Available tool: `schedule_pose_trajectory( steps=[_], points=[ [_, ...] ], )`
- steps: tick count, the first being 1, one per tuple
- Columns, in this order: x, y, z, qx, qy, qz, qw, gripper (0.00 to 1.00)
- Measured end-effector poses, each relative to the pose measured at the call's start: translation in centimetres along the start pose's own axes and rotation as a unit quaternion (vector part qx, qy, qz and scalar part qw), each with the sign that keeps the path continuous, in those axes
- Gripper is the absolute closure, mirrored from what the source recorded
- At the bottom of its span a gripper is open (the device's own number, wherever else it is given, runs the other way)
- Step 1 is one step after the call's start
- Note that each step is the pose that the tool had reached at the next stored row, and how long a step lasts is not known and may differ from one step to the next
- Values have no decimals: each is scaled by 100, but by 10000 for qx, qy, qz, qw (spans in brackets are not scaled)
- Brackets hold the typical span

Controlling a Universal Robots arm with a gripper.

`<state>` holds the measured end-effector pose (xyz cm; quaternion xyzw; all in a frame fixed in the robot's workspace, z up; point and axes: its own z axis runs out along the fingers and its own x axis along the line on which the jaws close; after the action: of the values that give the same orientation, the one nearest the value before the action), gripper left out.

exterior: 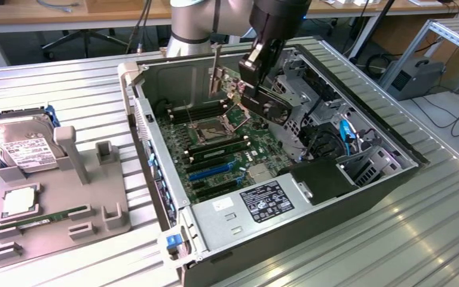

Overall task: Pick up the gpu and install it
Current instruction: 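Insert the gpu into the slot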

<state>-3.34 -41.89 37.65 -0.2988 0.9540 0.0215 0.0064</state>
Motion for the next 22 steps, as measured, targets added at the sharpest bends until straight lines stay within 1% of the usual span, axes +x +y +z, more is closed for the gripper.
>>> schedule_pose_trajectory(
  steps=[11,22],
  points=[
    [0,0,1,-5,8,-210,9998,73],
    [0,0,2,-10,15,-411,9992,73]
  ],
)
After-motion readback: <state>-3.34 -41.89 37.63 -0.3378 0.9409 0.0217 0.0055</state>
